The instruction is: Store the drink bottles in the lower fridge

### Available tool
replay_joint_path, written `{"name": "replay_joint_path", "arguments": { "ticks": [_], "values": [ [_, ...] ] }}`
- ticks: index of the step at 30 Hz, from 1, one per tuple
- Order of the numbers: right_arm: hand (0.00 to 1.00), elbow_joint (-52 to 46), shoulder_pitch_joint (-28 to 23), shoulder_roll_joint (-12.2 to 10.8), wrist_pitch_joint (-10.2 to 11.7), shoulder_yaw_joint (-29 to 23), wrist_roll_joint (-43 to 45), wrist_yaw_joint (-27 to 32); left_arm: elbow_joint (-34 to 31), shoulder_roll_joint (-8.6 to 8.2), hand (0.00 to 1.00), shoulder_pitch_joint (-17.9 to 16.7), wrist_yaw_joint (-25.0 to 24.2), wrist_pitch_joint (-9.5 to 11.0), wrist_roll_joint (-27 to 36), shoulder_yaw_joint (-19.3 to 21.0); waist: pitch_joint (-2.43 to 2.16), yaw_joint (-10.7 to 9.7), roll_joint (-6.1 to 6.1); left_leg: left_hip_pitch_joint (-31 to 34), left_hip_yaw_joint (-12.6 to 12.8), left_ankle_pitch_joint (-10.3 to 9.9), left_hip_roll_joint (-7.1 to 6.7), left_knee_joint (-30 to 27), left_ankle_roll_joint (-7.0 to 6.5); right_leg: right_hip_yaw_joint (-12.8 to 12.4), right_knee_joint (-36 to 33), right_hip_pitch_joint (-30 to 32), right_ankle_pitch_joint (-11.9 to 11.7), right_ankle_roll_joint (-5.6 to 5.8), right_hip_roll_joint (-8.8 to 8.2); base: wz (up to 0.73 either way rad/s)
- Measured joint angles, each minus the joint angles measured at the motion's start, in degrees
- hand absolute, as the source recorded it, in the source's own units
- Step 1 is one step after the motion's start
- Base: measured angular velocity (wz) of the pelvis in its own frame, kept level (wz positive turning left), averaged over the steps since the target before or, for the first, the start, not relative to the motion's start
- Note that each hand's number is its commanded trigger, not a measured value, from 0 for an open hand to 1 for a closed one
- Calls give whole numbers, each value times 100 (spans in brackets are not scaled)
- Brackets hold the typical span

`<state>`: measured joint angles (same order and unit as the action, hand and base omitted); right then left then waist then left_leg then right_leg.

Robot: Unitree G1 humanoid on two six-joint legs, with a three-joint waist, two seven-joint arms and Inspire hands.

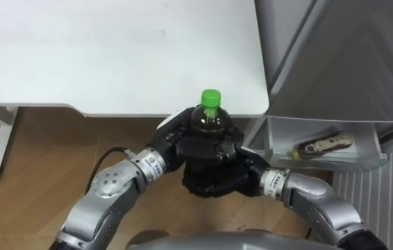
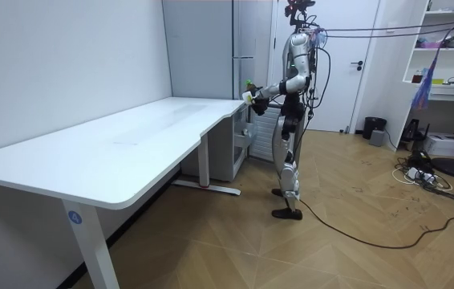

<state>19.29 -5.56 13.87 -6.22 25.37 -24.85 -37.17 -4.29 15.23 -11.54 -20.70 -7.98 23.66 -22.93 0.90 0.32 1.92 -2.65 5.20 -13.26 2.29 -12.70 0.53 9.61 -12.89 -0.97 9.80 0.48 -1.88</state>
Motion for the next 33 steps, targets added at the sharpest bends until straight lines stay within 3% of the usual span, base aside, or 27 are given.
{"name": "replay_joint_path", "arguments": {
  "ticks": [1,33],
  "values": [
    [100,0,0,1,1,0,-2,0,0,0,0,0,0,0,17,1,0,0,0,-1,1,0,0,0,0,0,0,1,0,0,0,0],
    [100,-22,-2,-42,-4,156,-553,-177,-26,-95,0,82,71,221,38,35,-11,10,-54,-73,-4,0,-2,50,0,-10,2,-20,0,-1,5,0]
  ]
}}
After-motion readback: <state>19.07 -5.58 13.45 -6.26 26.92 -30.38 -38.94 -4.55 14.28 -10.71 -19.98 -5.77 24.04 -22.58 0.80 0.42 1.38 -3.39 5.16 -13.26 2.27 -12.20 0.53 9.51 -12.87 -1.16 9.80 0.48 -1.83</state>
